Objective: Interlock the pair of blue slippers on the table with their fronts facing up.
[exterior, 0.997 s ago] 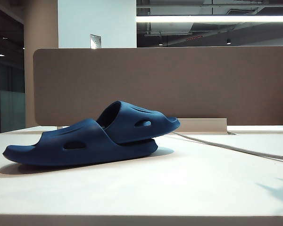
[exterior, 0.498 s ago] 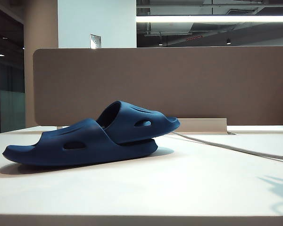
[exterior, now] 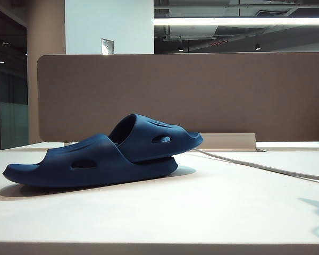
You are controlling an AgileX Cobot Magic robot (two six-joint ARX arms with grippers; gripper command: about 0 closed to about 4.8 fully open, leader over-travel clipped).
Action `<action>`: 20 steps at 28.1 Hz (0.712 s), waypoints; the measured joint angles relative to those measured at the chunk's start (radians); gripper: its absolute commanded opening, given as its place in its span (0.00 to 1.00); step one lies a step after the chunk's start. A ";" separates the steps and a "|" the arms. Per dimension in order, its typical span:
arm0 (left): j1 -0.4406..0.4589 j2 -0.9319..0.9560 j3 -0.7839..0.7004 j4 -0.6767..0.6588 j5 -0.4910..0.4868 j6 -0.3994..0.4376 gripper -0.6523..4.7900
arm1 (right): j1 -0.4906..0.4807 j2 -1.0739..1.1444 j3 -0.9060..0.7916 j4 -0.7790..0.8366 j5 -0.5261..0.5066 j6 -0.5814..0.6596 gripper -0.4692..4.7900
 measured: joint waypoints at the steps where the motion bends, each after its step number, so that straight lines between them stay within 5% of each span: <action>1: 0.000 0.000 -0.010 0.013 0.000 0.000 0.11 | 0.000 0.000 -0.014 0.001 0.004 0.000 0.09; 11: 0.000 0.000 -0.045 0.101 -0.001 0.111 0.11 | 0.000 0.000 -0.181 0.189 0.018 -0.003 0.09; 20: 0.000 -0.001 -0.133 0.101 -0.011 0.170 0.11 | 0.000 0.000 -0.212 0.195 0.018 -0.086 0.09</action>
